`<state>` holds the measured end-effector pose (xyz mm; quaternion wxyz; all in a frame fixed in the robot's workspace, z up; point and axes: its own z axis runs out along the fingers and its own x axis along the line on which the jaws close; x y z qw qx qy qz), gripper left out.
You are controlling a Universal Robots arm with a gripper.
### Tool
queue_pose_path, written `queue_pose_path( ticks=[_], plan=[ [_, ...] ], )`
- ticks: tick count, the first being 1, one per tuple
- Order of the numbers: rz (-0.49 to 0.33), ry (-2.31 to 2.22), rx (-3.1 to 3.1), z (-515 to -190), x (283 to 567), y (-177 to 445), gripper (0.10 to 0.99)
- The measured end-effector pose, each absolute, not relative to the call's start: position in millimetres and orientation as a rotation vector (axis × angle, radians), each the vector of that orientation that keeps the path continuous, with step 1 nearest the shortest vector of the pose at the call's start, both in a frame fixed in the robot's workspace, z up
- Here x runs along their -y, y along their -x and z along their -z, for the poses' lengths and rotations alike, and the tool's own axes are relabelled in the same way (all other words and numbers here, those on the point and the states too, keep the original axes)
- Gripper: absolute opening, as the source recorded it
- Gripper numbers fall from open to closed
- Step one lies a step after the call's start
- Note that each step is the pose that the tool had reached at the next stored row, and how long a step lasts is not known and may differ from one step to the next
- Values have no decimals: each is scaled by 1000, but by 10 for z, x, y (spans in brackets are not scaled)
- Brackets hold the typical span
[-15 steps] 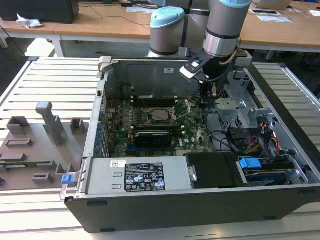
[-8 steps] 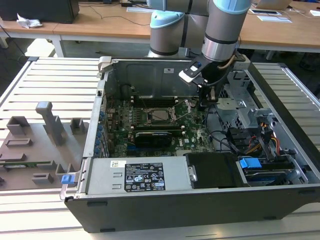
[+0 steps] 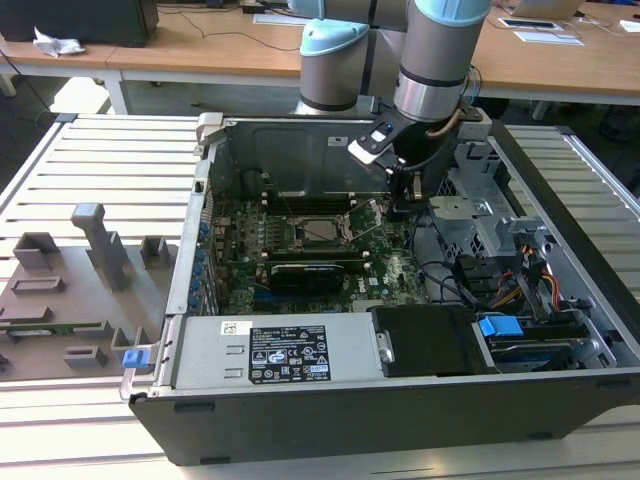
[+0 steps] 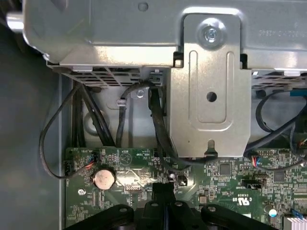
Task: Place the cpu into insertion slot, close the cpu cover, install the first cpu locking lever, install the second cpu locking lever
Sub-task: 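Close the cpu cover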
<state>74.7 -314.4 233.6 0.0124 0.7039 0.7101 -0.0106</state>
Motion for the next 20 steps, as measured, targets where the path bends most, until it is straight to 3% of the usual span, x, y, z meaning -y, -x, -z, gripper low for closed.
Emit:
queue_pose_path(
  ticks=[20],
  plan=[
    [33,-2194,-2213,-2458,3141,-586,106]
  ],
)
